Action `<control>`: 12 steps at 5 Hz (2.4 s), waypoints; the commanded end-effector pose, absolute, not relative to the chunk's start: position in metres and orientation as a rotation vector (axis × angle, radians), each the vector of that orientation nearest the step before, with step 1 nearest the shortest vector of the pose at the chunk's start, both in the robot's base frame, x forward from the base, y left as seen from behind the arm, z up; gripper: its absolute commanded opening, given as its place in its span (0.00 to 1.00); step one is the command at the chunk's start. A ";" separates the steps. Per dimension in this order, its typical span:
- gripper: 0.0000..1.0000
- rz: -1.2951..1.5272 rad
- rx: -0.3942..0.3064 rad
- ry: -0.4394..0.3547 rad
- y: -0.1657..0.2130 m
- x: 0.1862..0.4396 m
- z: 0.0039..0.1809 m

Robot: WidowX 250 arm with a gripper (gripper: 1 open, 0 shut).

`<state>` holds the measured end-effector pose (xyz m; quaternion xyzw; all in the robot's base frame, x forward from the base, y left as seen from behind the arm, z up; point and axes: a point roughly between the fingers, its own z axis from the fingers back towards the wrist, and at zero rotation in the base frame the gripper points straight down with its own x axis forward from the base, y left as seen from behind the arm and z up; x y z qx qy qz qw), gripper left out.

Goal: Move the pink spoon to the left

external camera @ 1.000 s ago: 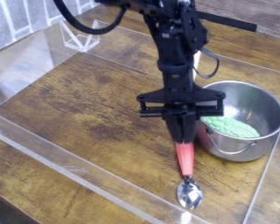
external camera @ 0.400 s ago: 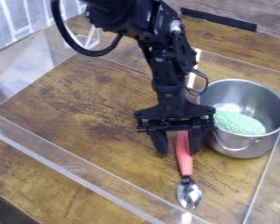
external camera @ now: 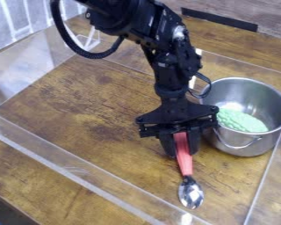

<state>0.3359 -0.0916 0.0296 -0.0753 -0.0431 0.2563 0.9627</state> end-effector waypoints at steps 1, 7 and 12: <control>0.00 0.600 -0.146 -0.124 -0.088 0.333 0.047; 0.00 0.788 0.001 -0.252 -0.074 0.329 0.125; 0.00 0.977 -0.010 -0.277 -0.040 0.319 0.138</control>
